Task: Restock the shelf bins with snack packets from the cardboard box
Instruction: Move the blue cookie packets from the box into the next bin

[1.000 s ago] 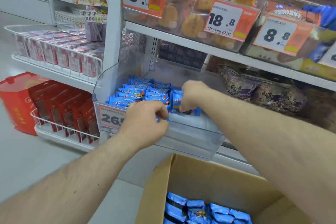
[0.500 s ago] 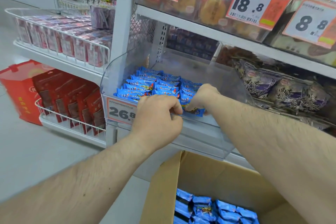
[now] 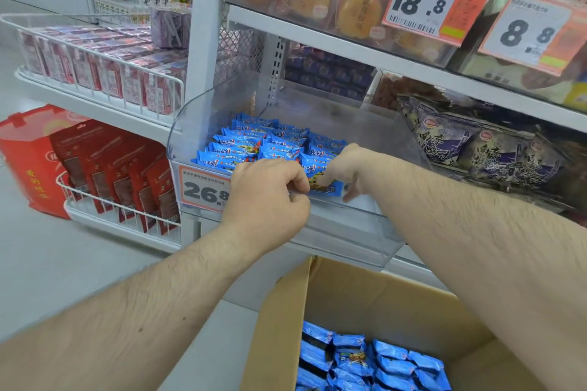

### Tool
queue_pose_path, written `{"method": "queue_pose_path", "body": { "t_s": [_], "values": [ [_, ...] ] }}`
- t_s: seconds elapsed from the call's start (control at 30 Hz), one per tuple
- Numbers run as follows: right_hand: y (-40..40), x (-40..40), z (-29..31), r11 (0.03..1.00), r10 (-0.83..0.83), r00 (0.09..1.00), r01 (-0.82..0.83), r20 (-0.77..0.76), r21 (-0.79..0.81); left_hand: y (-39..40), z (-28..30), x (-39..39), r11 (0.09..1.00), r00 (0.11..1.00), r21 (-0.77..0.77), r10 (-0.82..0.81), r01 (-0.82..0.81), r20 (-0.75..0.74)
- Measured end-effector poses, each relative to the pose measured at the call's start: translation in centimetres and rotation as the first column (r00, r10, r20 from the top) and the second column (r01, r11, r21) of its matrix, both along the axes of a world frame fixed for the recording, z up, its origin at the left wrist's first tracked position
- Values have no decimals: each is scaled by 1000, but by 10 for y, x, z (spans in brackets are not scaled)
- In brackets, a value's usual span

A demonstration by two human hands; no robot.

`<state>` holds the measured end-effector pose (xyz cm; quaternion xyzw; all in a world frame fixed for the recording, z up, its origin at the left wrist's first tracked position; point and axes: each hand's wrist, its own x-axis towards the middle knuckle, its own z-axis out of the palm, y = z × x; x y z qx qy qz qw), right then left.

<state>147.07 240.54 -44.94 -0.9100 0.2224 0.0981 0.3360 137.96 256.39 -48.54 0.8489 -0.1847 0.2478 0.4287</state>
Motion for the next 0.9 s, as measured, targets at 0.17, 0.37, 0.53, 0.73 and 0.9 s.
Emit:
{"method": "queue_pose_path", "body": {
  "t_s": [0.17,0.37,0.53,0.73,0.9],
  "values": [
    [-6,-17,15,960,108,987,-72,121,-269,-2,5,-3,998,981,63,18,-31,194],
    [-5,-101,35,993,107,712,-48,694,-104,-28,8,-32,968,965,-25,-246,249,87],
    [-30,-174,-4,990,42,612,-131,789,49,-58,-21,-52,841,856,203,-449,501,-256],
    [-75,-188,-101,969,-220,753,96,620,227,-83,-50,-59,636,778,469,-380,613,-501],
    [-99,-188,-217,918,-315,940,265,134,296,-83,-63,-54,574,721,483,-310,661,-620]
  ]
}}
